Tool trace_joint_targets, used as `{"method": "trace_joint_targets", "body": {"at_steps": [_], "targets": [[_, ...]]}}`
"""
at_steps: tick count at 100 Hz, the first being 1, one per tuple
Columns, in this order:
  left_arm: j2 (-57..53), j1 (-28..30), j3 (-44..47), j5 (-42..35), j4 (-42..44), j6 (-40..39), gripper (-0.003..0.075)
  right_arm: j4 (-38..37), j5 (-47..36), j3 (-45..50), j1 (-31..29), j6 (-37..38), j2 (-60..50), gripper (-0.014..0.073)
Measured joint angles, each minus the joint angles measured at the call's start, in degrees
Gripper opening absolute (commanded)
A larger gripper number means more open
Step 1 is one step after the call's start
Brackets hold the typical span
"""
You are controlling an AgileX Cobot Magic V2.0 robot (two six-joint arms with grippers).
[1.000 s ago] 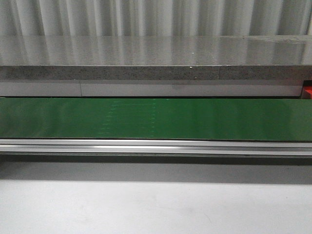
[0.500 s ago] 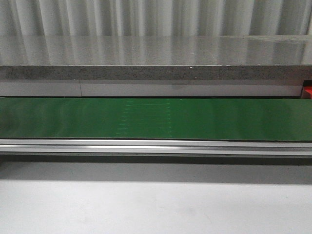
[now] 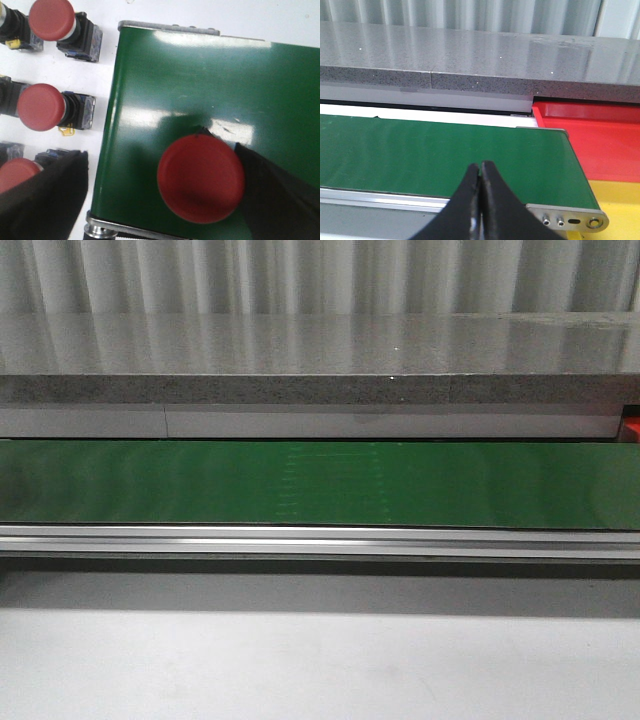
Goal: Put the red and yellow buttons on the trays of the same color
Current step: 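Lower the red button onto the belt start and open the left gripper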
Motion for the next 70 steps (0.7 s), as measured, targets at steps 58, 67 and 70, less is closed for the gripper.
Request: {"method": "trace_joint_targets", "body": {"at_steps": [58,67,70], "targets": [[-14.0,0.2,-6.3,7.2,-3.8,1.9,0.061,0.0,0.0,0.0,0.0,0.0,0.0,-0.0067],[-16.1,2.7,-2.5,7.3,-3.8,1.9,0.061,0.0,0.0,0.0,0.0,0.0,0.0,-0.0067],[-16.7,3.8,-1.0,7.3,-3.8,1.8,0.061,0.0,0.0,0.0,0.0,0.0,0.0,-0.0067]]}}
